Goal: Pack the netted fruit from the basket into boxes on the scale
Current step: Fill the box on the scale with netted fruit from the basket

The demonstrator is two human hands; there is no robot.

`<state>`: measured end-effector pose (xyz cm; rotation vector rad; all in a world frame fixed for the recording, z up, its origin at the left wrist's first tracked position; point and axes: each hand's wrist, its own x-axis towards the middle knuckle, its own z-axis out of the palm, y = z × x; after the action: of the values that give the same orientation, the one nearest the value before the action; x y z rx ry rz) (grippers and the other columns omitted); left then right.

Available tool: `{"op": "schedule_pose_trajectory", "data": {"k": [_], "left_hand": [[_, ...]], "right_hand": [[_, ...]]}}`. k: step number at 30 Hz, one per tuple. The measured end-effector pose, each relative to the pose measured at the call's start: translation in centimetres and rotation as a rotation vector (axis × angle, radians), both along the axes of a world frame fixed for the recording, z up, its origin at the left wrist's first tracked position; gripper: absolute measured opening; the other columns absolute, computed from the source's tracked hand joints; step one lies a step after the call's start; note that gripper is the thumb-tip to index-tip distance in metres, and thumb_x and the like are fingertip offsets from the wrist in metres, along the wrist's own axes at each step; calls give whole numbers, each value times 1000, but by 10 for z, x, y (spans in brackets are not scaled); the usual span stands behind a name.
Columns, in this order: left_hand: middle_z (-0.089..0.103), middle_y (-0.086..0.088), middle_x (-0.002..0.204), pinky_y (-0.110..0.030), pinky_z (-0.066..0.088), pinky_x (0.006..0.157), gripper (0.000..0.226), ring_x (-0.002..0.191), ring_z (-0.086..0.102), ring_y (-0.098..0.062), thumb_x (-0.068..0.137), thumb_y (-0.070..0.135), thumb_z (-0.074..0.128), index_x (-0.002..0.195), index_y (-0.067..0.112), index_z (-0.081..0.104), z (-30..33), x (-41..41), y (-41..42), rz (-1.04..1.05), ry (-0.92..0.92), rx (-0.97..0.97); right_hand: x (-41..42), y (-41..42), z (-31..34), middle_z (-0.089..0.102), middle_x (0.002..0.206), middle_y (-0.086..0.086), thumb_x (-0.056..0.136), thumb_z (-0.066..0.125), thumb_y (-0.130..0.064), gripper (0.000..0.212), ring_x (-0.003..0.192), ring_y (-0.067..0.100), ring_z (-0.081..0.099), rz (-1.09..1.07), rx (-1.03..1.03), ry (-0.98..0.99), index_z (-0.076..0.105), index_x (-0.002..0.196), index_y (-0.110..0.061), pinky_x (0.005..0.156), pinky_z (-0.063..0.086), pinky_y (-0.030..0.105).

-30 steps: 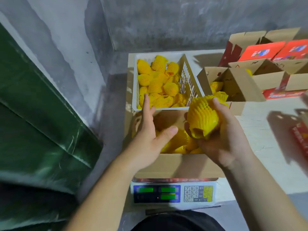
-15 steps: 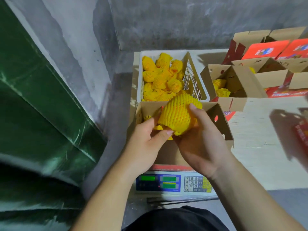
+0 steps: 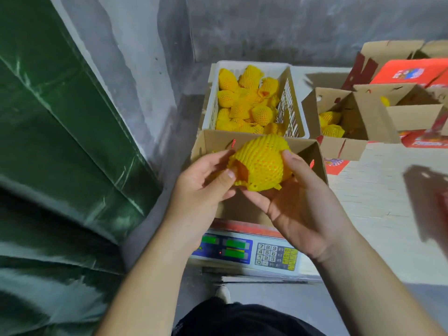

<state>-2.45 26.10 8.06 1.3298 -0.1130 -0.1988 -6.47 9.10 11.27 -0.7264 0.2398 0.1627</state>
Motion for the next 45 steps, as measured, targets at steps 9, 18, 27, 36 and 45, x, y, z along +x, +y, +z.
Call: {"op": "schedule_pose_trajectory", "data": {"k": [9, 18, 27, 36, 45], "left_hand": [[75, 14, 117, -31, 58, 90, 33, 104, 73, -11, 88, 34, 74, 112, 57, 71, -1, -11, 26, 53, -124, 282], [72, 9, 130, -26, 58, 92, 56, 112, 73, -14, 80, 34, 83, 131, 39, 61, -4, -24, 45, -137, -110, 245], [76, 8, 123, -29, 58, 97, 46, 114, 73, -13, 87, 23, 79, 130, 28, 62, 1, -35, 50, 14, -138, 265], [67, 12, 139, -32, 56, 99, 47, 122, 69, -15, 97, 23, 72, 139, 40, 60, -1, -39, 45, -80, -188, 281], [72, 26, 123, -34, 58, 95, 31, 107, 73, -12, 89, 43, 66, 118, 55, 67, 1, -30, 50, 24, -139, 431]], "right_hand": [[-5, 0, -1, 71, 130, 13, 104, 57, -29, 27, 120, 30, 69, -60, -38, -20, 61, 128, -17, 89, 62, 49], [-9, 26, -2, 73, 124, 14, 102, 58, -21, 36, 118, 34, 70, -2, -132, -59, 55, 135, -8, 88, 61, 50], [-8, 38, -6, 68, 135, 12, 95, 68, -23, 55, 121, 32, 68, 6, -146, -77, 48, 146, -14, 89, 60, 43], [-12, 34, -9, 64, 141, 14, 99, 60, -35, 53, 131, 30, 61, 187, -19, -28, 54, 146, -12, 108, 50, 43], [3, -16, 1, 72, 130, 4, 99, 67, -37, 38, 120, 28, 69, -239, -432, -235, 63, 133, -21, 88, 61, 41]]}}
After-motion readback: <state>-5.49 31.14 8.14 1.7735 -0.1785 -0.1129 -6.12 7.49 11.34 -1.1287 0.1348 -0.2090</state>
